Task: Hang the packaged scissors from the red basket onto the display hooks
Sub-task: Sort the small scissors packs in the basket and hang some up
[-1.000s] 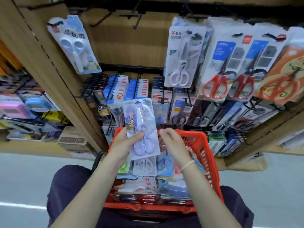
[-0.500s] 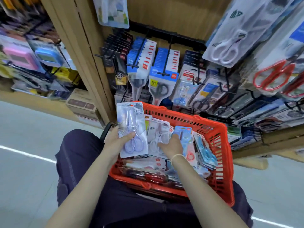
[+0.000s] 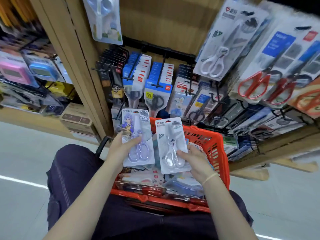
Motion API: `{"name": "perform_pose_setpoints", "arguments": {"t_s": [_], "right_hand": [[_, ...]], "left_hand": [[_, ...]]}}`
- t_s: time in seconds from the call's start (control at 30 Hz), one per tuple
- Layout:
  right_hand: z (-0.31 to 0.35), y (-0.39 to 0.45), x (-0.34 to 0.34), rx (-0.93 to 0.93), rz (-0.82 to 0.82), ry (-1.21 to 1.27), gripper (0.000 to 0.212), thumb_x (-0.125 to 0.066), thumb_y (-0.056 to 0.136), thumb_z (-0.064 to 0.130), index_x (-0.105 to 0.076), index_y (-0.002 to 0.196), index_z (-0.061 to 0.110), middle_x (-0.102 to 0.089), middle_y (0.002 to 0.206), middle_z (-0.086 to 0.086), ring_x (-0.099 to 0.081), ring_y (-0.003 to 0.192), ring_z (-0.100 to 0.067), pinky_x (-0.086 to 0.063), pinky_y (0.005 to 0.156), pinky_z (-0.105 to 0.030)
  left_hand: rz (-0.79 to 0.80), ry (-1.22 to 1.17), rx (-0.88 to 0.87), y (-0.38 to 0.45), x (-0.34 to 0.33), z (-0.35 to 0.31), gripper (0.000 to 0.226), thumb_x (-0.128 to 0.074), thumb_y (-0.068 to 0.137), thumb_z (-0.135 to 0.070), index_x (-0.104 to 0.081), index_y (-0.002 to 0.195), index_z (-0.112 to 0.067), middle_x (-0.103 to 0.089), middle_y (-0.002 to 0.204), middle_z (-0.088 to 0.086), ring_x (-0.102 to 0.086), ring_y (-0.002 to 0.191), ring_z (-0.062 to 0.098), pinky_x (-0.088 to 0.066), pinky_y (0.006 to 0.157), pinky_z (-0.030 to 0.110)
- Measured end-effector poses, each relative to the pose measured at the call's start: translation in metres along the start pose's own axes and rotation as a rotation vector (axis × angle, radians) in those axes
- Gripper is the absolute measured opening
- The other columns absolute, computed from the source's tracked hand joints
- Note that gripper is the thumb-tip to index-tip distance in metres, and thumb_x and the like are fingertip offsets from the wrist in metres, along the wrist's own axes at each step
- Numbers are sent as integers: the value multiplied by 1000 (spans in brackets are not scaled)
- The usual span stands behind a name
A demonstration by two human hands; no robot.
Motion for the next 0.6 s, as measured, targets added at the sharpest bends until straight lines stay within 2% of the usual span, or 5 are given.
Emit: {"name": "perform_pose_setpoints", "arguments": {"t_s": [0.1,0.23,0.4,0.5,0.6], "right_hand": [[48,-30,12,179,68,139,34,-77,85,11,-61,115,11,-75,107,-10,-70,101,-28,-55,90,-46],[118,-57,30,346,73,305,35,-70,88,2,-58,119,12,-75,104,-11,-72,91,-25,-58,75,-37],[200,-75,53,564,-48,276,30,-66,93,2,-57,119,14,-74,106,-8,-70,95,-24,-53,85,-39],[233,-80,60,651,-96,251,27,-65,95,4,-58,118,17,-75,108,-2,-71,97,-16,-56,83,-30],[247,-81,64,684,-136,243,24,-65,95,5,-59,113,20,-75,104,5,-71,92,-7,-53,72,-18]], "left_hand": [[33,31,-53,-9,-31,-30,65,-89,59,-40,-68,118,-22,-77,114,-1,-71,110,24,-50,107,52],[122,26,-181,-16,-81,-89,38,-85,80,-19,-68,114,-21,-77,111,4,-69,113,33,-52,104,51],[187,100,-410,-29,-132,-171,58,-87,67,-41,-67,120,-30,-75,121,-4,-69,116,20,-49,109,50],[205,94,-480,-30,-149,-197,61,-85,66,-45,-67,121,-28,-74,122,-3,-68,116,22,-50,106,53],[183,87,-497,-27,-150,-204,41,-85,73,-34,-68,110,-29,-75,117,-2,-70,113,23,-50,106,56]]}}
Point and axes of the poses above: each hand's wrist, its own y-axis towards the middle knuckle, its own x-axis out of the back of the hand, z = x × y, the point moved 9 cm from there along y, towards the middle knuckle
